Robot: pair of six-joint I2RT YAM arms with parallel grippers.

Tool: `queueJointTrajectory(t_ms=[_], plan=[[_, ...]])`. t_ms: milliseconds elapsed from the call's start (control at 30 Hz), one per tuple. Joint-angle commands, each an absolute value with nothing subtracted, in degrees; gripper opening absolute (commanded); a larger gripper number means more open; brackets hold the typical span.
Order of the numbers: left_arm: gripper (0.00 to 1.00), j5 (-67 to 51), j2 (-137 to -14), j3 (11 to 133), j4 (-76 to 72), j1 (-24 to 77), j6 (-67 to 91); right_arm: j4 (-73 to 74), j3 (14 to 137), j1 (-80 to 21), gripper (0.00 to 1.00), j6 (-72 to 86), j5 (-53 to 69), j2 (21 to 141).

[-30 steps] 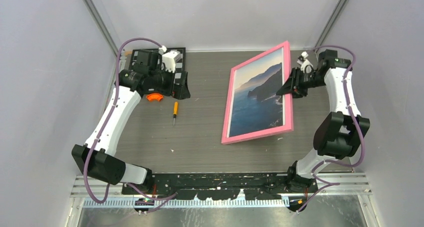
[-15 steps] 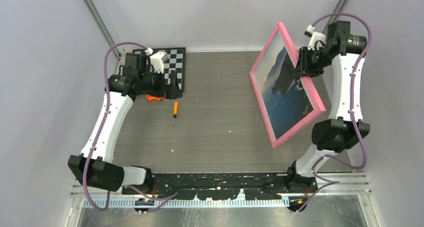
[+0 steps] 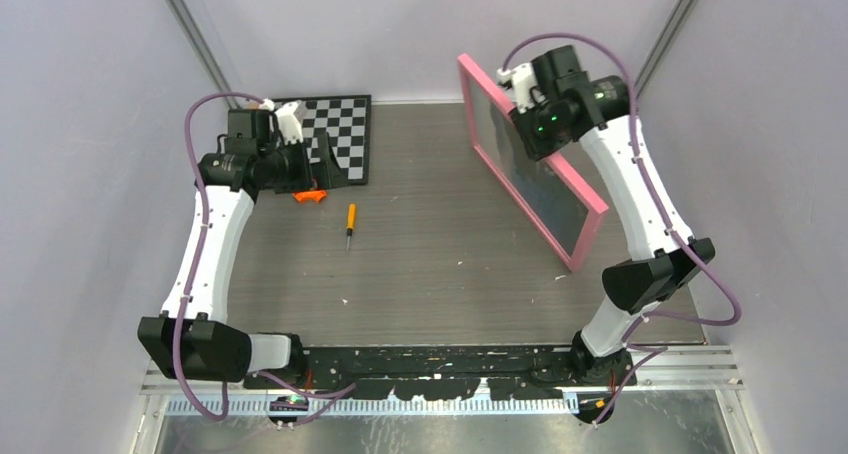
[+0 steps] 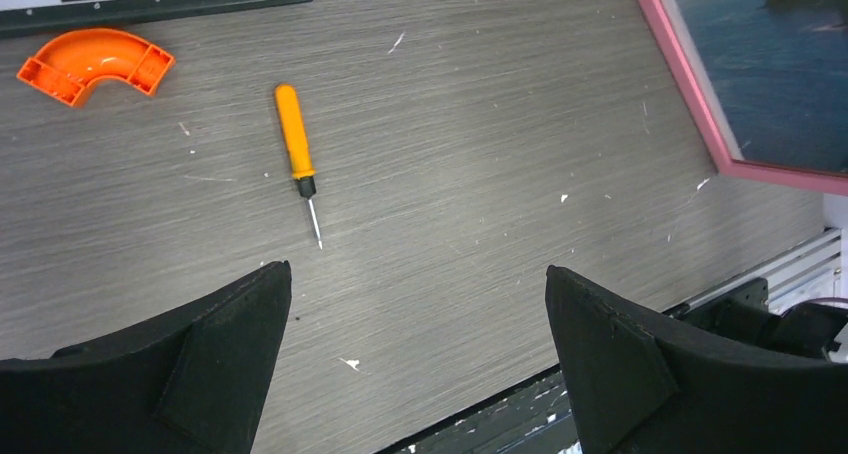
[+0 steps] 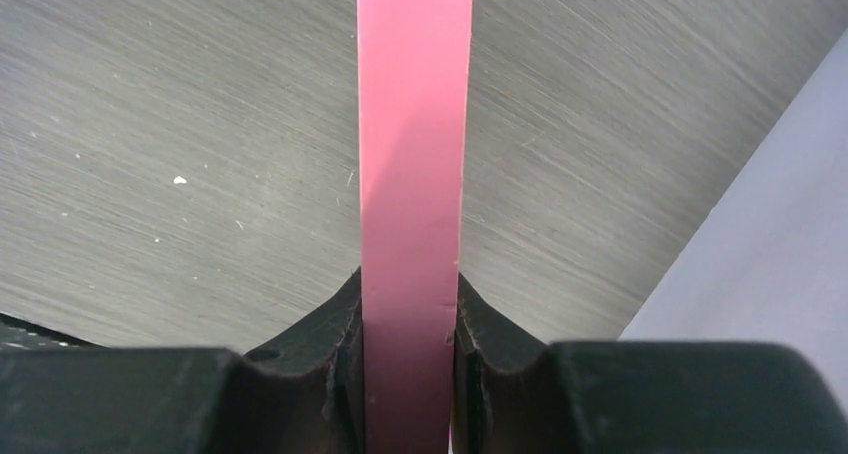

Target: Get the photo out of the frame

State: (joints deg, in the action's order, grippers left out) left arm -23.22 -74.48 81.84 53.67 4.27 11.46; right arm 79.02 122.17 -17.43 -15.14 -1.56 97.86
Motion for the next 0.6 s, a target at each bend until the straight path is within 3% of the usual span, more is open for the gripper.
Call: queueJointTrajectory(t_ms=[0, 200, 567], plan=[[1.00, -26.89, -71.38, 79.99, 49.04, 0.84, 15.95, 67.22, 115.29, -25.31, 0.01, -19.65, -13.70, 91.56], [1.00, -26.90, -73.24, 80.59, 50.35, -2.74, 20.35, 58.57, 104.01, -36.02, 0.01, -26.12, -22.28, 88.07], [1.00, -26.82, -71.10, 77.03, 48.31, -4.35, 15.78, 40.02, 77.95, -48.22, 0.01, -27.83, -24.78, 82.41]])
